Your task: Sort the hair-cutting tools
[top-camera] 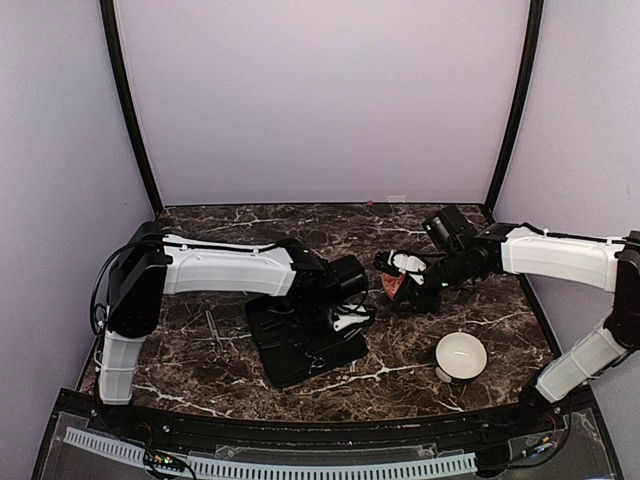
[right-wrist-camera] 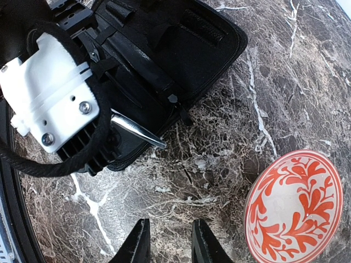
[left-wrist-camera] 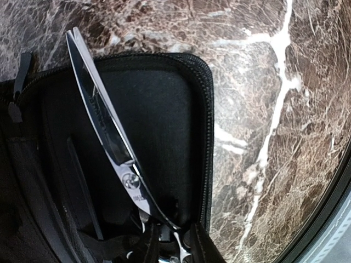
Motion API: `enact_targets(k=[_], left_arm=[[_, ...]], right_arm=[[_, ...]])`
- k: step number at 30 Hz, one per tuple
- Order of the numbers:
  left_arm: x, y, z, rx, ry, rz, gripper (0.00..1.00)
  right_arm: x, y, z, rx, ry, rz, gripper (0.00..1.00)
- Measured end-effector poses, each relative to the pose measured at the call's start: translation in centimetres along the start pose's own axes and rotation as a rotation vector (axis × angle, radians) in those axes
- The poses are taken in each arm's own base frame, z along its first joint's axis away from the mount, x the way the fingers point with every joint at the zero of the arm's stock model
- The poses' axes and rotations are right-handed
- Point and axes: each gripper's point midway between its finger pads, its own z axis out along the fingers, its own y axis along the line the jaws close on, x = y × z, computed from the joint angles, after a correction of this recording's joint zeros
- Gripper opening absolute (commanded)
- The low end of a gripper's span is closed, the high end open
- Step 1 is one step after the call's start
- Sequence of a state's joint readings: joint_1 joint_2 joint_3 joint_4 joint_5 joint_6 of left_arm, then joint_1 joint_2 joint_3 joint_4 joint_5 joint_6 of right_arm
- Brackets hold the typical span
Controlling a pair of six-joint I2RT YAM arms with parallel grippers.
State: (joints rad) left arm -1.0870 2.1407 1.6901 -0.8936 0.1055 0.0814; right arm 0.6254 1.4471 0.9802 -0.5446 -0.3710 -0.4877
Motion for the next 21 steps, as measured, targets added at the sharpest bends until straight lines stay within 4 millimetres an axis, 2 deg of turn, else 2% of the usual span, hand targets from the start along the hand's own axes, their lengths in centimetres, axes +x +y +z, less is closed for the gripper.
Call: enact_targets(k=[10,17,21], left_arm=[[0.3,0.3,-0.1,-0.021,0.008,-0.046,0.01],[1.7,0.5,-1.0,-0.045,0.064,-0.055,0.00],[2.2,1.1,-2.7,-0.095,0.064,-0.055,0.00]], right_arm=[[0.0,0.1,0.0,-0.004,-0.002,0.000,0.25],[-0.1,0.2,0.0,-0.013,-0.006,0.000,0.25],[-0.2,0.5,0.0,-0.026,-0.010,-0.010,0.24]])
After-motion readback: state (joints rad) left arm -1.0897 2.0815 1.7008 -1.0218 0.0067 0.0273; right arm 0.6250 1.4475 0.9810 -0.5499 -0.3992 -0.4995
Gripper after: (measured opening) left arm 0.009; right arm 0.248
